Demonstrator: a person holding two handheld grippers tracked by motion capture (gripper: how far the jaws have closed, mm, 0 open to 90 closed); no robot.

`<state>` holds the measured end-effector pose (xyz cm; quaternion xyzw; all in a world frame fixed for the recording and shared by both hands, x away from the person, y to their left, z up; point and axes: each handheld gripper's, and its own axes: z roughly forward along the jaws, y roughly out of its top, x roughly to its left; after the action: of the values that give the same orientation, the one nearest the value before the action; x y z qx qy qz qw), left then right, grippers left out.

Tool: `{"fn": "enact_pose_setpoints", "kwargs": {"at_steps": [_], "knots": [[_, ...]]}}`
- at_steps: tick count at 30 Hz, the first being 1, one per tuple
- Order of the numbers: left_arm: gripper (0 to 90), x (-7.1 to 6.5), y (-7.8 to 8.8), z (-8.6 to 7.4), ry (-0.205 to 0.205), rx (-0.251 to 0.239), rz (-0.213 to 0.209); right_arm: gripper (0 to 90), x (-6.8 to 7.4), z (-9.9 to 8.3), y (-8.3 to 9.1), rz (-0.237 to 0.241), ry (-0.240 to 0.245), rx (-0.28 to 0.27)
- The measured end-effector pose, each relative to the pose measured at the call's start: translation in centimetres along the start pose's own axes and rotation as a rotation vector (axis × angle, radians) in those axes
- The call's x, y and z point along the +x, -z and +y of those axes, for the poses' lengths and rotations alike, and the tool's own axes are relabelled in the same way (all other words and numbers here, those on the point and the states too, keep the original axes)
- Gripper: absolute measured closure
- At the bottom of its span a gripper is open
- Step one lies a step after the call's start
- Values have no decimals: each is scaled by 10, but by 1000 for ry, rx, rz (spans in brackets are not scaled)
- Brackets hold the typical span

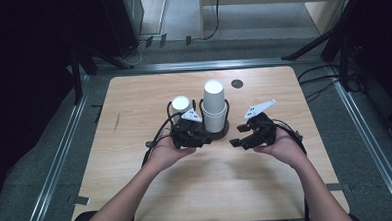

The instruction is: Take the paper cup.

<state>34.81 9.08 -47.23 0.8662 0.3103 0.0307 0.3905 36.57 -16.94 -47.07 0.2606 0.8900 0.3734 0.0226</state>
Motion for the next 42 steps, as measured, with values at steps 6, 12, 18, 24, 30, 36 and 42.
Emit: {"fn": "enact_pose_setpoints", "kwargs": {"at_steps": [6,12,18,24,30,36,42], "knots": [[760,1,2,9,15,-12,18,323,-6,6,10,-23,-28,3],[800,4,3,18,48,-24,29,304,-8,20,20,-31,-8,4],[813,5,-1,24,63,-43,65,290,-11,36,28,-57,8,-1],[882,7,-1,27,71,-72,104,290,-14,50,33,-66,10,-14],[895,8,-1,31,83,-88,124,283,-13,67,35,-67,27,-17],[894,9,-1,33,81,-96,134,272,-13,86,32,-66,41,-35],[894,12,-1,34,94,-100,134,237,-15,106,26,-78,55,-44]]}}
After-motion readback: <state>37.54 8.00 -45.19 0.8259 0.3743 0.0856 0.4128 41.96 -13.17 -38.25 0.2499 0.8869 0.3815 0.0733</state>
